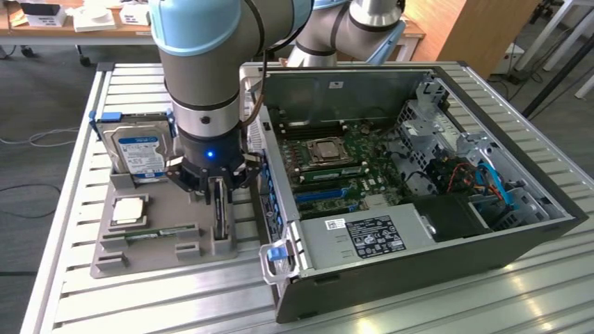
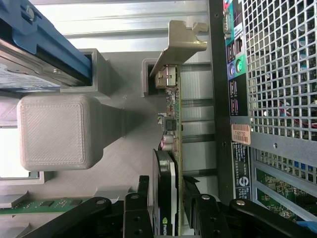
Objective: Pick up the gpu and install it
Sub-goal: 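Pick up the gpu and move the gpu toward the slot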
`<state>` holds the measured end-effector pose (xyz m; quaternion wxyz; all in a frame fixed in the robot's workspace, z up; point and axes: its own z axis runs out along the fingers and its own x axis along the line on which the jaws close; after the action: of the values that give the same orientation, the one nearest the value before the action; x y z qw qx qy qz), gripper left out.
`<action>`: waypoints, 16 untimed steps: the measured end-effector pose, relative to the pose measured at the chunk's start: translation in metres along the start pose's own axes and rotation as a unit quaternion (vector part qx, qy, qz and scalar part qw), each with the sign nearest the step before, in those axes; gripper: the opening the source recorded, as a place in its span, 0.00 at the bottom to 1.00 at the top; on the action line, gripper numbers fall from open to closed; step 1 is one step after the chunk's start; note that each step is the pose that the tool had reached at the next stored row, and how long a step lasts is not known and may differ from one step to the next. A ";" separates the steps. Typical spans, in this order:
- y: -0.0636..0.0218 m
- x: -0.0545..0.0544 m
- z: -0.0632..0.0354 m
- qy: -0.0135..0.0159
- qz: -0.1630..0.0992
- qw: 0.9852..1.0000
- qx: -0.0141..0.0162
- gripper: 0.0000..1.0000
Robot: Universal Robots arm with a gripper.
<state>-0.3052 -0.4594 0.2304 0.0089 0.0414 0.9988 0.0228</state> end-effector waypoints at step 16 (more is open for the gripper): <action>0.0000 0.000 0.0000 0.000 0.000 1.000 0.000 0.32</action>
<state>-0.3051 -0.4594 0.2304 0.0089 0.0413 0.9988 0.0228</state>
